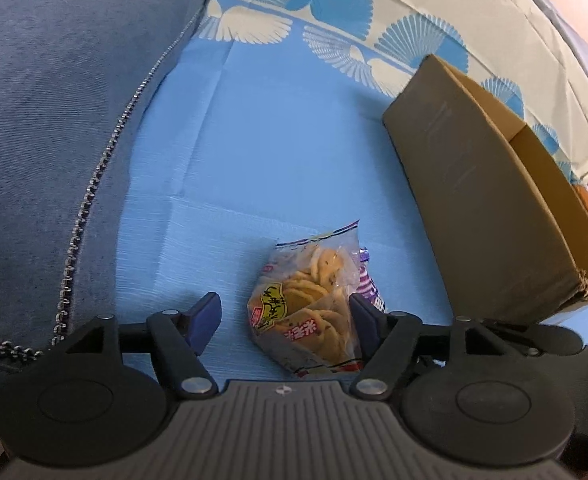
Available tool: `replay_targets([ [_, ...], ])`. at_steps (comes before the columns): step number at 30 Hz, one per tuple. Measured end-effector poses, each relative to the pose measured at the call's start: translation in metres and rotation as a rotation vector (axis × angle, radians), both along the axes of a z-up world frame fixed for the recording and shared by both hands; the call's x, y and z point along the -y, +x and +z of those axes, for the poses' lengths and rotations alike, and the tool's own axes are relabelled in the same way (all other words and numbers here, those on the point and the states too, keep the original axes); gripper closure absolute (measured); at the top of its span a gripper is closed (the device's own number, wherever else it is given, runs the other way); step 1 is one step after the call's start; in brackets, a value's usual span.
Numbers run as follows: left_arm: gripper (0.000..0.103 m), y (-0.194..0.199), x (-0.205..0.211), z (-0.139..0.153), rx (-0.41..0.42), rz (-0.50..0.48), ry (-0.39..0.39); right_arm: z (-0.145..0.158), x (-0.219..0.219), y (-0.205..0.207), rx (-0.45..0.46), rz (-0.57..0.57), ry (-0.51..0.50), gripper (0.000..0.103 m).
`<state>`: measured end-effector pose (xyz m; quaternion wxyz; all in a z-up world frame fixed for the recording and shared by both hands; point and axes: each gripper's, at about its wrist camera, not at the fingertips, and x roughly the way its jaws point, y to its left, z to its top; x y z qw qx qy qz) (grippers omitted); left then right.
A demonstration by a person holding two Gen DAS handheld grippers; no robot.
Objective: Organize snacks
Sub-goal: 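Grasp the clear cracker bag with the left gripper while the right holds the purple candy bar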
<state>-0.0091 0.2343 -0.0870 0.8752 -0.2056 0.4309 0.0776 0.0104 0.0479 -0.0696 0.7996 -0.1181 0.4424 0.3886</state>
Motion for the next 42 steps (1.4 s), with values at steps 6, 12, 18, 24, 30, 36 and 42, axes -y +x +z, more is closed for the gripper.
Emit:
replay_targets([
  [6,0.033,0.0,0.001,-0.002,0.007,-0.008,0.001,0.005,0.006,0.003,0.001,-0.024,0.027,0.083],
  [12,0.043,-0.002,0.003,0.0,0.026,-0.026,-0.002,-0.002,0.004,0.005,-0.008,-0.025,-0.004,0.082],
  [18,0.053,-0.006,0.001,0.001,0.041,-0.026,-0.009,-0.003,0.005,0.004,-0.003,-0.024,-0.009,0.082],
  [24,0.053,-0.007,0.001,0.002,0.047,-0.029,-0.013,-0.003,0.007,0.003,-0.002,-0.039,-0.009,0.082],
  [30,0.052,-0.007,0.0,0.002,0.039,-0.027,-0.032,-0.003,0.006,0.002,-0.003,-0.04,-0.012,0.082],
  [36,0.045,-0.002,-0.003,-0.002,0.02,-0.018,-0.057,-0.003,0.004,0.002,0.0,-0.041,-0.016,0.082],
  [42,0.043,-0.001,0.0,-0.003,0.017,-0.032,-0.034,-0.004,0.001,0.0,0.006,-0.042,-0.021,0.082],
])
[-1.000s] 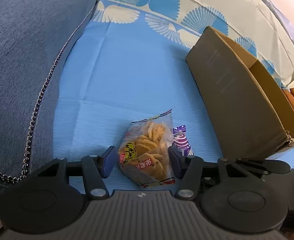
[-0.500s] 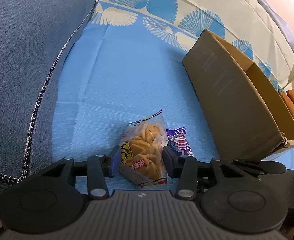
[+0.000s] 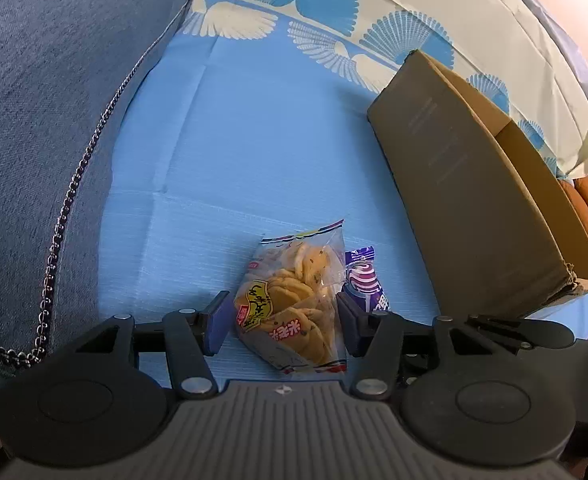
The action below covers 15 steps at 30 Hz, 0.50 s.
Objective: Organize snacks
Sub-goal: 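Grasp the clear cracker bag with the left gripper while the right holds the purple candy bar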
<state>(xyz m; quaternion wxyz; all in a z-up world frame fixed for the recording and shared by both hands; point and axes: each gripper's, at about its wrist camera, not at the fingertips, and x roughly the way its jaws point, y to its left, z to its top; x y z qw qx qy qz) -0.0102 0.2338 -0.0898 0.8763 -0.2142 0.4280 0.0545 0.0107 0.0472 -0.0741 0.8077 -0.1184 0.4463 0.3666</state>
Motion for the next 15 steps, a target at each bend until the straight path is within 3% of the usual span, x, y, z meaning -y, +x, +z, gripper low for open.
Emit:
replay_targets([
  [4,0.044,-0.0008,-0.0001,0.0001,0.003,-0.001,0.001,-0.0001,-0.0002,-0.0004,0.001,0.0,-0.002,0.082],
  [9,0.059,-0.004,0.0031,0.0032,0.031,-0.021,0.015,-0.0002,-0.0004,-0.0004,0.002,0.0,-0.002,0.082],
  [15,0.063,-0.0078,0.0036,0.0054,0.058,-0.022,0.02,0.0026,0.0022,-0.0004,0.023,-0.028,0.01,0.082],
])
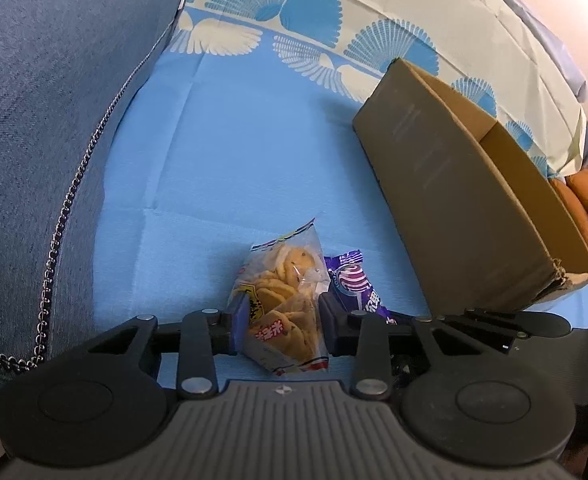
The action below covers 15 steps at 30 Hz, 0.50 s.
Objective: Organize snacks
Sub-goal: 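Grasp the clear cracker bag with the left gripper while the right holds the purple candy bar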
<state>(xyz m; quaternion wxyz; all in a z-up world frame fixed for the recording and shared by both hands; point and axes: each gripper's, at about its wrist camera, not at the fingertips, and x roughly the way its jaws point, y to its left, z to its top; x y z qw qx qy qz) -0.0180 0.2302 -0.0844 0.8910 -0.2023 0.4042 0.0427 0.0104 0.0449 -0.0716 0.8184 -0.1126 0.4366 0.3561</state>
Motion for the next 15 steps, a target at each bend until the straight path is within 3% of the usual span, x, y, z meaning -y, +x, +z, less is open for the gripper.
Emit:
replay_targets([
  [15,0.064,-0.014,-0.002,0.01,0.064,0.037,0.005,0.007,0.011,0.001,0.043,-0.035,0.06,0.082],
])
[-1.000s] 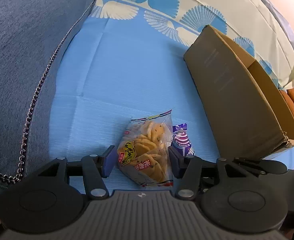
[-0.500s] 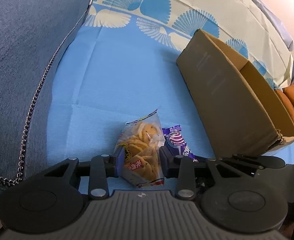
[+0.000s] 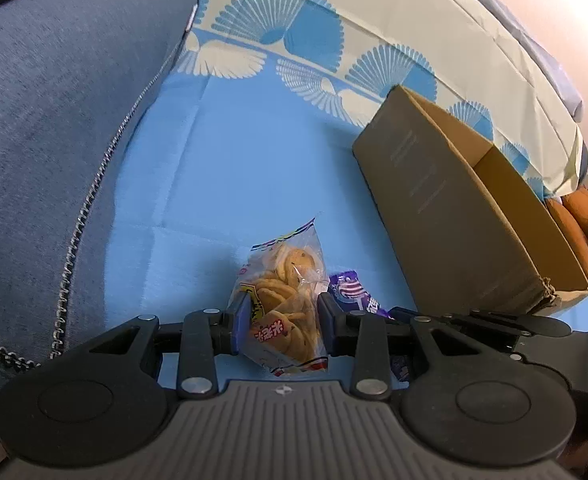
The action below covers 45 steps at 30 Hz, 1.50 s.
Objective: Organize snacks
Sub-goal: 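Grasp the clear cracker bag with the left gripper while the right holds the purple candy bar, then carry the cracker bag with the left gripper while the right carries the candy bar to the box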
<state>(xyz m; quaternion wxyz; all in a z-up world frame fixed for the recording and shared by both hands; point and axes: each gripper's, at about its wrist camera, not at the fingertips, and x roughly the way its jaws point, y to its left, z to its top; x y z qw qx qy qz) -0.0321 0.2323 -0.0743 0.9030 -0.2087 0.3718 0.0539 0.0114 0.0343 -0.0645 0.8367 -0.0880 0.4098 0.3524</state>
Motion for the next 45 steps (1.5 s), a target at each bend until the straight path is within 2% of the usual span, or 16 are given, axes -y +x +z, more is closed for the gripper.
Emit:
replay_targets([
  [18,0.064,0.001,0.014,0.005,0.011,0.001,0.088,0.025,0.015,0.004,0.055,-0.009,0.097,0.084],
  [25,0.064,-0.003,0.005,0.007,0.034,0.038,0.058,0.026,0.021,0.01,0.037,-0.006,0.118,0.086],
  [26,0.064,-0.002,0.004,0.007,0.033,0.042,0.056,0.021,0.019,0.011,0.019,0.009,0.102,0.085],
  [28,0.064,-0.001,0.003,0.007,0.028,0.045,0.059,0.008,0.012,0.011,-0.01,0.038,0.044,0.072],
  [29,0.064,-0.001,0.005,0.007,0.027,0.044,0.063,0.002,0.009,0.009,-0.01,0.05,0.024,0.062],
  [35,0.064,-0.002,0.004,0.007,0.03,0.047,0.066,-0.019,-0.004,0.011,-0.027,0.088,-0.059,0.061],
  [36,0.064,-0.002,0.004,0.007,0.032,0.05,0.063,-0.019,-0.005,0.011,-0.018,0.09,-0.06,0.064],
  [37,0.064,-0.003,0.004,0.007,0.035,0.053,0.06,-0.017,-0.005,0.01,-0.015,0.097,-0.054,0.071],
  [38,0.064,-0.004,0.004,0.008,0.039,0.055,0.059,-0.016,-0.004,0.01,-0.018,0.101,-0.044,0.083],
  [45,0.064,-0.009,0.005,0.011,0.065,0.069,0.06,0.015,0.014,0.01,0.054,0.072,0.072,0.084],
])
